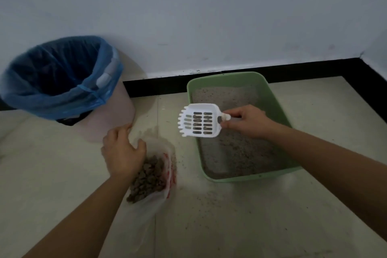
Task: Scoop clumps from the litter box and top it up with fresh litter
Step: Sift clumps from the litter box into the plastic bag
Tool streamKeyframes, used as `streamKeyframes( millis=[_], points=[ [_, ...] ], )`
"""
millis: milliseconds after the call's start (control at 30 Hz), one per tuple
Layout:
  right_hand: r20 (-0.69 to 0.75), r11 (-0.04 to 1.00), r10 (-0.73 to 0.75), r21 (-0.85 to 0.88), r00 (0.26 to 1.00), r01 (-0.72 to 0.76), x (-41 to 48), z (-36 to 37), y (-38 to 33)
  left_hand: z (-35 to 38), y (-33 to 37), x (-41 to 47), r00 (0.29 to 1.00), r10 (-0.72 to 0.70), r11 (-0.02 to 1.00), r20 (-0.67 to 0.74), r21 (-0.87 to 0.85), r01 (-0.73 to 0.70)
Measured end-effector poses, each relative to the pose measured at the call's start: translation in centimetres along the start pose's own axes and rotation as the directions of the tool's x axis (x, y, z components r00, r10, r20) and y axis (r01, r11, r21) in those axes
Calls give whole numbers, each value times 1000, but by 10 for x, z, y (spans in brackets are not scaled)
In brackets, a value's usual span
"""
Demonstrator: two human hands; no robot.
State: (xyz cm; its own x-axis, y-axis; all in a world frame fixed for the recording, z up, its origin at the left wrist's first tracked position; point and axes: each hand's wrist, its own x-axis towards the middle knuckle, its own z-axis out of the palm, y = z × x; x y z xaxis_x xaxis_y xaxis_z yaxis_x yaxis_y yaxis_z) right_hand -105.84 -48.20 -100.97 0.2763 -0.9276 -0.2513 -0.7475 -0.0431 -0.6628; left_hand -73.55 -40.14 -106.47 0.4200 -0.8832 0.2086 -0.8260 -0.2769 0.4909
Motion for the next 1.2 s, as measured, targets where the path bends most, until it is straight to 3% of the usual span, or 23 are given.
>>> streamKeyframes(
  millis=[100, 200, 267, 333, 367, 433, 533, 767, 900, 1067, 1133, 1200],
  points=[
    [52, 986, -62, -149, 997, 69, 3, 39, -40, -12, -30, -3, 950, -200, 977, 240, 121, 175],
    [71, 904, -223, -358, 972, 234, -5, 85, -76, -15, -50, -6, 901, -293, 939, 322, -81, 334],
    [182, 648, -429, -620, 885, 442, -12, 119, -90, -18, -54, -6, 901, -351, 911, 256, -130, 392],
    [419, 256, -514, -758, 748, 600, -22, 146, -96, -22, -55, -3, 888, -398, 878, 233, -185, 442],
    [472, 137, -529, -773, 705, 620, -24, 152, -95, -22, -56, -2, 882, -409, 865, 235, -209, 457],
    [466, 67, -611, -775, 640, 628, -21, 152, -89, -22, -58, 1, 875, -424, 852, 234, -226, 473],
    [386, 164, -664, -761, 640, 628, -14, 144, -72, -21, -63, 3, 862, -454, 838, 224, -221, 499],
    [380, 257, -647, -708, 662, 658, -15, 137, -48, -17, -56, 4, 837, -501, 806, 218, -233, 544],
    [313, 518, -529, -617, 789, 592, -15, 127, -41, -14, -47, 2, 851, -485, 832, 201, -193, 520],
    [64, 876, -412, -247, 909, 414, -17, 100, -27, -7, -31, -1, 868, -449, 873, 211, -105, 477],
    [-23, 946, -322, -32, 946, 322, -23, 85, -24, -4, -18, -4, 899, -394, 916, 190, -3, 402],
    [-103, 965, -258, 25, 961, 262, -28, 66, -19, 2, 0, -9, 935, -321, 945, 152, 122, 305]
  ],
)
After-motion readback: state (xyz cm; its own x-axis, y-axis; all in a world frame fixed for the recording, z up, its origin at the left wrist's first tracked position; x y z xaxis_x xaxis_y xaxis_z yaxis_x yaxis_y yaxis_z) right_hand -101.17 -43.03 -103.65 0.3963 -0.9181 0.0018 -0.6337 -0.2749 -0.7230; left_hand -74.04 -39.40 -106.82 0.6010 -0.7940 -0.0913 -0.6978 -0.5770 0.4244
